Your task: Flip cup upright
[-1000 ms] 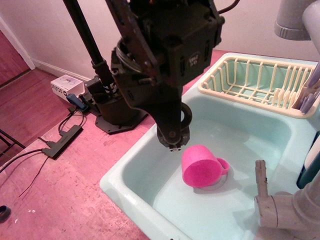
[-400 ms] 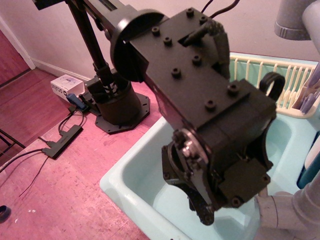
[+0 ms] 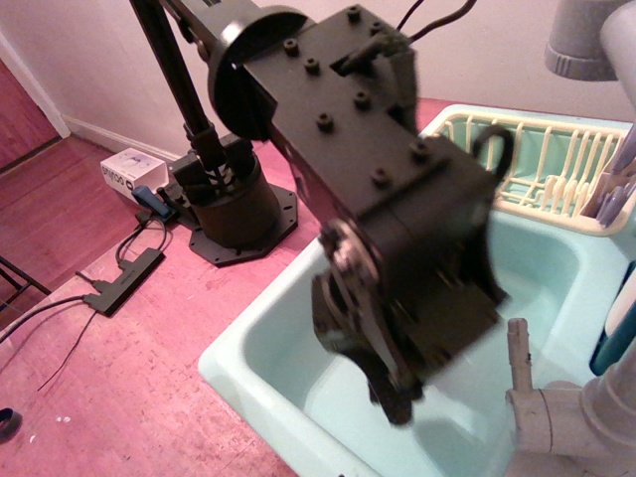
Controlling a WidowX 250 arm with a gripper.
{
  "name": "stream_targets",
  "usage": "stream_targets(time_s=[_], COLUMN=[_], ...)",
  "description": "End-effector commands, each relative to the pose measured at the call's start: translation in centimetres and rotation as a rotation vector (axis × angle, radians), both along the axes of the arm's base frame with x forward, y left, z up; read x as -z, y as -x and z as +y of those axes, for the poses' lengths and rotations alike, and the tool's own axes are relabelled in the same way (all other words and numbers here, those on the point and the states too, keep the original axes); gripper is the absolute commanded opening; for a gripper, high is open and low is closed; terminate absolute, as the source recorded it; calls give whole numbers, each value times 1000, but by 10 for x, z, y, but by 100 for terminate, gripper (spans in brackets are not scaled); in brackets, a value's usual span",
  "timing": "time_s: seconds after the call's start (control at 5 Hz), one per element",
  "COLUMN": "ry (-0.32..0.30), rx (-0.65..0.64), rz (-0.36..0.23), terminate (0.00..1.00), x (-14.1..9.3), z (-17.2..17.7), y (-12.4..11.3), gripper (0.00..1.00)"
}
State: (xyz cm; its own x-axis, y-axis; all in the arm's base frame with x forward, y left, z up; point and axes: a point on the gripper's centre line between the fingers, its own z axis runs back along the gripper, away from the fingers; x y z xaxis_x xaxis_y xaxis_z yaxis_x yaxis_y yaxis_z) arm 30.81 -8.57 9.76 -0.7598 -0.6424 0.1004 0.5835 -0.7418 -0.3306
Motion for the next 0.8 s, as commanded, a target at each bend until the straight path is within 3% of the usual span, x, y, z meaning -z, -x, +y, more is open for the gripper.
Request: stream_targets(time_s=[0.0, 0.2, 0.4, 0.6], ry=[-27, -51, -13, 41], rx=[-63, -55, -76, -148], rz=[-30, -9, -5, -88], terminate=[0, 0, 0, 0], x=[-16, -9, 2, -3], z=[43, 59, 55, 45], y=[26, 34, 41, 38], gripper=[100, 100, 100, 100])
